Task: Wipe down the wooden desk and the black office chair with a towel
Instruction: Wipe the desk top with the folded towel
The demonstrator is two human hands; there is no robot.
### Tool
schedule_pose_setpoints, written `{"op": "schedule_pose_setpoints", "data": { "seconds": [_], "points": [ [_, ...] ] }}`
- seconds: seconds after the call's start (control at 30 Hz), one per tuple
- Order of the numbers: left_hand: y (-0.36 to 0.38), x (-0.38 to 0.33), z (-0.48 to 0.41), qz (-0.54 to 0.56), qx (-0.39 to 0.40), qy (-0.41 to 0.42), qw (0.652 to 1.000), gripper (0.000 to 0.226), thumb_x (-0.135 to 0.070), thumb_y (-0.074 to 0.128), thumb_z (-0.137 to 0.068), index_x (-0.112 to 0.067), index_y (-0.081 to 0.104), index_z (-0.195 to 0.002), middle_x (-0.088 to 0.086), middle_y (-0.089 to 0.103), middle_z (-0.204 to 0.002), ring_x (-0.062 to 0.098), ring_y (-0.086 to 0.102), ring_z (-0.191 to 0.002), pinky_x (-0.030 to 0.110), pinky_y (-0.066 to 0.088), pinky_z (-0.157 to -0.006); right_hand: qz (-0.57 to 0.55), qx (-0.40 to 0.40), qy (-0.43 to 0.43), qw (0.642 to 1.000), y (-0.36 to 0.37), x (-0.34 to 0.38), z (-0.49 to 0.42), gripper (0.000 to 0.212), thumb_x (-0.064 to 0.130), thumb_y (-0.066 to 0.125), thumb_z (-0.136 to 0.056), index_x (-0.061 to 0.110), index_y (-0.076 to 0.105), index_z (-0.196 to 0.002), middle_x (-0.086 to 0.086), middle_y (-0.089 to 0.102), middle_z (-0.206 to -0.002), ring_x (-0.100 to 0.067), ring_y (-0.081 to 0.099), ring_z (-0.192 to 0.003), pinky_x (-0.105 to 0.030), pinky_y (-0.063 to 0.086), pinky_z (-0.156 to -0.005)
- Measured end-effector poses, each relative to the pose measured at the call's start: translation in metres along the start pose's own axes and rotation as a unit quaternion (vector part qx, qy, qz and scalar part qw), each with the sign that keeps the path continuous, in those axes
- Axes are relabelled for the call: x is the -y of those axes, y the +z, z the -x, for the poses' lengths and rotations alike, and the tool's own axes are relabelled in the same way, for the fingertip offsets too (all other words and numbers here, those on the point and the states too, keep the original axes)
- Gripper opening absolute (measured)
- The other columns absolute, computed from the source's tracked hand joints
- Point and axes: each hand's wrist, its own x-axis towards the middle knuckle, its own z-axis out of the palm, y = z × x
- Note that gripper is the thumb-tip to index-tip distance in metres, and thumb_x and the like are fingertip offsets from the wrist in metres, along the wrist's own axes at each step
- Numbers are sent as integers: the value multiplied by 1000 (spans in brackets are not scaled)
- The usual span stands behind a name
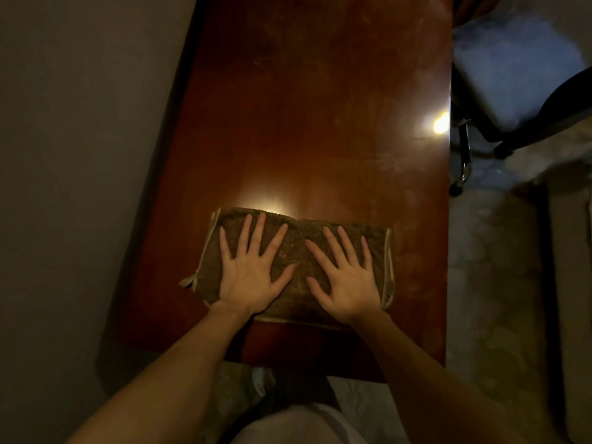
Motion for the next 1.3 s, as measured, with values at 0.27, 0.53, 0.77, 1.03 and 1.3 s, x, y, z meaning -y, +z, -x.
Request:
{"op": "schedule_pose_setpoints", "data": {
  "seconds": [0.27,0.53,0.77,1.03,1.3],
  "points": [
    [-7,8,-58,-9,-11,-9,1000,78,-75,25,-96,-40,7,-163,8,-1,-172,29,-4,-159,71,2,-119,9,-3,-15,1000,-11,-24,-58,66,64,38,-101,40,22,-162,2,10,-172,-22,0,-159,-61,7,-124],
    [-17,17,-122,-15,-22,3,1000,78,-75,23,-96,-39,3,-163,6,-3,-172,28,-6,-159,70,1,-119,11,-17,-12,1000,-20,-46,-114,66,64,35,-102,39,21,-162,2,9,-172,-21,-1,-159,-62,6,-124],
    [-23,25,-181,-15,-34,9,999,77,-74,25,-96,-40,5,-163,6,-1,-173,27,-4,-159,70,2,-119,16,-34,-18,999,-29,-70,-168,65,65,32,-102,39,22,-162,1,12,-172,-22,1,-159,-60,4,-124],
    [-32,32,-241,-14,-47,20,999,77,-74,24,-96,-40,7,-163,5,1,-173,25,-4,-159,69,2,-120,21,-49,-12,999,-37,-94,-221,65,65,33,-102,40,22,-161,1,13,-172,-22,2,-159,-60,5,-124],
    [-37,34,-286,-11,-47,15,999,76,-74,22,-96,-41,5,-163,5,0,-172,26,-4,-159,69,0,-120,26,-47,-15,998,-45,-115,-263,66,66,30,-102,40,22,-161,1,14,-172,-21,1,-159,-60,3,-125]
  ]
}}
